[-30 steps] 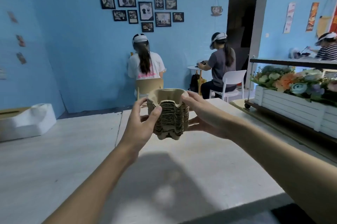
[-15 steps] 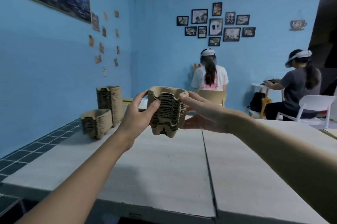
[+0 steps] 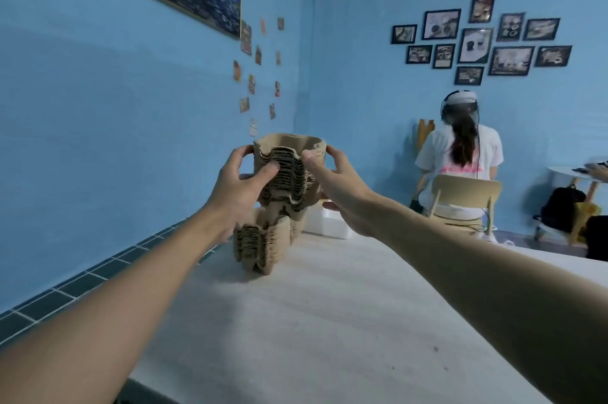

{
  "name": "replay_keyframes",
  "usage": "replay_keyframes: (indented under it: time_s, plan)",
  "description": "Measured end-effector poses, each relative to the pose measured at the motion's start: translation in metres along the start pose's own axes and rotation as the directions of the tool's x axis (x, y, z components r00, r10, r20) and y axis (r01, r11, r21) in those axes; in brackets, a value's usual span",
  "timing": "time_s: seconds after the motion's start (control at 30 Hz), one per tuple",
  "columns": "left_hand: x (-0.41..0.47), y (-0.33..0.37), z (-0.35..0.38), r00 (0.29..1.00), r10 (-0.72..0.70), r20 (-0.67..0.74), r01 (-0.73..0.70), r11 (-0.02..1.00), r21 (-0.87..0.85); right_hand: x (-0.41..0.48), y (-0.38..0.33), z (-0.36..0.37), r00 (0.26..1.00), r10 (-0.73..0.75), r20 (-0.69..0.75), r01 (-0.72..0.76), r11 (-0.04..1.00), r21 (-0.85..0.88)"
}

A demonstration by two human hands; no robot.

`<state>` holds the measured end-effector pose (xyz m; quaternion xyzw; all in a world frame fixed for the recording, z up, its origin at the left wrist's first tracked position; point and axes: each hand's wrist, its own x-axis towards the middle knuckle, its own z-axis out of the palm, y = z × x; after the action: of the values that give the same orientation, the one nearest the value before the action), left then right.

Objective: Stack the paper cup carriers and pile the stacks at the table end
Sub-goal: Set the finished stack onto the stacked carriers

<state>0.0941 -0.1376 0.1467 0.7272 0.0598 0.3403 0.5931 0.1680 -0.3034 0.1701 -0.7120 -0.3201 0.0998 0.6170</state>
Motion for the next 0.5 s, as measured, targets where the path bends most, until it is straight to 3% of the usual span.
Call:
replay_keyframes:
  time_s: [0.23,0.5]
  plan:
    - [0.059,-0.049,-0.033,1.000,-0.024,-0.001,0.024,0.999,0.028,0.063,0.025,0.040,0.999,0.029,-0.016,-0.029,0.999,0.040]
    - [0.060,-0.088,-0.042,0.995,-0.092,0.039,0.090,0.995,0.043,0.073,0.058,0.054,0.997,0.081,-0.006,-0.081,0.997,-0.009]
